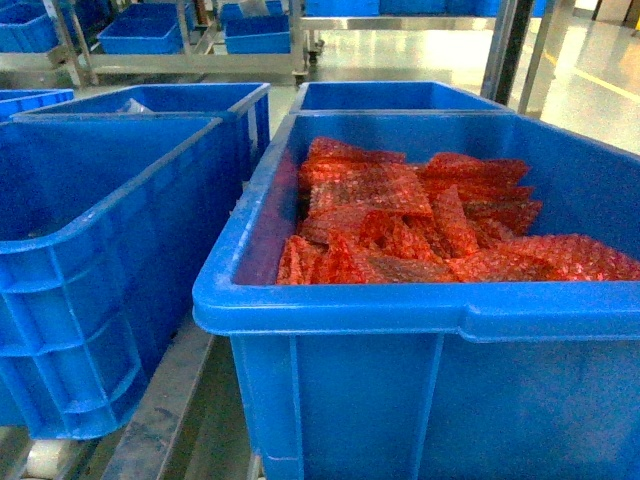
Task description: Pick blue part to blue bin on bottom shelf
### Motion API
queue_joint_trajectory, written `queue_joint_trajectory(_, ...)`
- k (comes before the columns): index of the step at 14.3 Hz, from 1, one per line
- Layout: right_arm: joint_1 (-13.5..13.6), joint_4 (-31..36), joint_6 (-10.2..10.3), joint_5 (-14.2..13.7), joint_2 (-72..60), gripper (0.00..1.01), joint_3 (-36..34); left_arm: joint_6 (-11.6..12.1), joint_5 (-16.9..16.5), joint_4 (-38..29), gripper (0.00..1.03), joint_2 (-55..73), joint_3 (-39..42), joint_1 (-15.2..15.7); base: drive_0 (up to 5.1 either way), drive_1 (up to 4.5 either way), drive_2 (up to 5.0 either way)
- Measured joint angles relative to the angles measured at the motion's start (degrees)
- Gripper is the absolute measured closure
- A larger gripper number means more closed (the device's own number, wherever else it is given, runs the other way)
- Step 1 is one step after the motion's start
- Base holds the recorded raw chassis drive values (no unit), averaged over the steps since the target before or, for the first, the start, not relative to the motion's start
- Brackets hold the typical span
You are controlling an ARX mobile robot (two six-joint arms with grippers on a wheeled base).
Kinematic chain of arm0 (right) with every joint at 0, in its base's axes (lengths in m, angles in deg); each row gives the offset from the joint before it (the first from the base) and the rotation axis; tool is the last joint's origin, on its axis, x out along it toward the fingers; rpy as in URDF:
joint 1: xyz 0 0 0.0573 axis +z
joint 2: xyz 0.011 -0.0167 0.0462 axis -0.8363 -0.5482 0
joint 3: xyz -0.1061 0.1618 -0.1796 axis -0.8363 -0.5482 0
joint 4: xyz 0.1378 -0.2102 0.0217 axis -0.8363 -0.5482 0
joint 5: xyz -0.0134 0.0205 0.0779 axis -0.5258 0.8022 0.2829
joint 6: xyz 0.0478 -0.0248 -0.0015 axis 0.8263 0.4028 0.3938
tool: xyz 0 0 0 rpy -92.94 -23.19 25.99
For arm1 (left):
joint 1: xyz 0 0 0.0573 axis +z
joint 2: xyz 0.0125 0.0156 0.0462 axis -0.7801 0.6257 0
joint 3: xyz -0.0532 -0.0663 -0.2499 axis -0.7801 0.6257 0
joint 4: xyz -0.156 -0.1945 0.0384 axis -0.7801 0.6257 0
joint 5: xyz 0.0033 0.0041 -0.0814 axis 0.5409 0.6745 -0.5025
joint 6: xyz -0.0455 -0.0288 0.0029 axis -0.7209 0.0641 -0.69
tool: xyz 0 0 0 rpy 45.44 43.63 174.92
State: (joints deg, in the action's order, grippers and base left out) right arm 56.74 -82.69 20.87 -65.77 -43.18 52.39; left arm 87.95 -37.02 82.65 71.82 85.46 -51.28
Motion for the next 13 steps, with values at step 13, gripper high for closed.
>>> queue_joint_trajectory(13,0.0,0.0,0.0,0.0,0.0,0.03,0.0,0.0,0.0,0.0,0.05,0.0,0.0,0.0,0.0,0.0,0.0)
